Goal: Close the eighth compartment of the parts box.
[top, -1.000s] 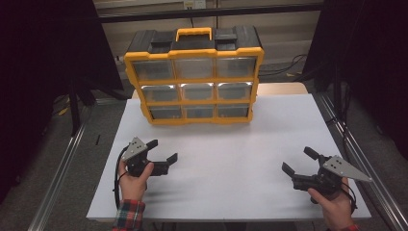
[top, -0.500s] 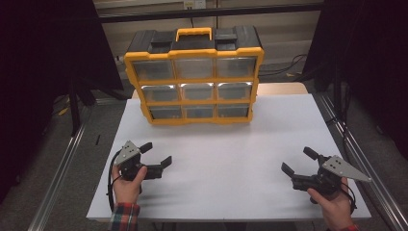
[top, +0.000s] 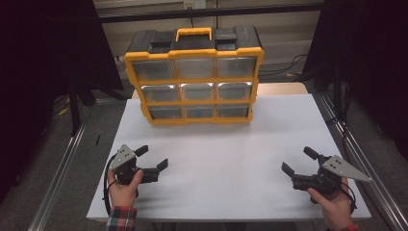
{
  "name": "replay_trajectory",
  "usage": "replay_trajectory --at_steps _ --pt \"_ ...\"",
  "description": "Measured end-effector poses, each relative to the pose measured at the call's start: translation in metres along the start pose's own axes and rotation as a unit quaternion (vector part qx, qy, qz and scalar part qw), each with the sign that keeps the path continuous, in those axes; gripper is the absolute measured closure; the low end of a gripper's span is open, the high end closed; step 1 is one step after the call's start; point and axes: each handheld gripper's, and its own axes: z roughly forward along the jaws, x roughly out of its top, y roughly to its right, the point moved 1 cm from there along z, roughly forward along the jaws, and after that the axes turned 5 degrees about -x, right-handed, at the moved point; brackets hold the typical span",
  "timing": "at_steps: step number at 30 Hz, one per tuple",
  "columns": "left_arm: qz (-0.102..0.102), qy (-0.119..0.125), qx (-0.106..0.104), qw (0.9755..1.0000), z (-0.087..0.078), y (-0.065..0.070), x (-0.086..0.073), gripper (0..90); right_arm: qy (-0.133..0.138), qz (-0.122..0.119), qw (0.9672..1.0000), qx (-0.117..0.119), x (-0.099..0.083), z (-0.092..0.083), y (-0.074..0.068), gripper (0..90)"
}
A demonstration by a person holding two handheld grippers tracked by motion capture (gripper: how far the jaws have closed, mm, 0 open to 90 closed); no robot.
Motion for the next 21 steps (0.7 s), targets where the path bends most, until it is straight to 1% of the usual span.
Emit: replay_trajectory --at_steps 1,3,8,9,10,11,12,13,14,15,16,17,20,21 --pt "0.0 0.001 -0.002 1.0 -0.001 0.0 0.0 3.2 0.0 0.0 1.0 0.0 0.0 0.0 0.0 0.7" --pt "-0.002 0.003 0.002 1.0 -0.002 0.0 -0.001 3.1 0.001 0.0 1.0 0.0 0.0 0.0 0.0 0.7" --pt "-0.001 0.001 0.004 1.0 -0.005 0.0 -0.002 3.1 0.003 0.003 1.0 -0.001 0.0 0.0 0.0 0.7" --pt "0.0 0.002 0.006 1.0 -0.005 0.0 -0.002 3.1 0.002 -0.001 1.0 -0.002 0.0 0.0 0.0 0.7" --pt "-0.002 0.005 0.004 1.0 -0.006 0.0 -0.003 3.1 0.002 0.0 1.0 -0.002 0.0 0.0 0.0 0.7" --pt "-0.001 0.001 0.002 1.0 -0.006 -0.001 -0.003 3.1 0.002 0.0 1.0 -0.002 0.0 0.0 0.0 0.7" --pt "-0.002 0.0 0.005 1.0 -0.007 -0.001 -0.003 2.9 0.002 0.0 1.0 -0.001 0.0 0.0 0.0 0.7" --pt "-0.004 0.002 0.002 1.0 -0.007 0.0 -0.004 2.8 0.002 0.0 1.0 -0.001 0.0 0.0 0.0 0.7" --pt "-0.001 0.001 -0.001 1.0 -0.008 -0.001 -0.004 2.8 0.002 0.0 1.0 -0.002 0.0 0.0 0.0 0.7" --pt "0.0 -0.001 0.004 1.0 -0.008 0.0 -0.005 2.7 0.001 0.001 1.0 -0.002 0.0 0.0 0.0 0.7" --pt "0.002 0.001 0.0 1.0 -0.008 0.0 -0.005 2.8 0.001 0.0 1.0 -0.002 0.0 0.0 0.0 0.7" --pt "0.003 0.0 0.004 1.0 -0.009 0.0 -0.005 2.7 0.0 0.0 1.0 -0.001 0.0 0.0 0.0 0.7" --pt "0.001 0.005 0.006 1.0 -0.01 0.001 -0.005 2.7 0.002 0.0 1.0 -0.001 0.0 0.0 0.0 0.7" --pt "0.006 0.003 0.002 1.0 -0.012 0.0 -0.005 2.7 0.002 0.0 1.0 -0.001 0.0 0.0 0.0 0.7"
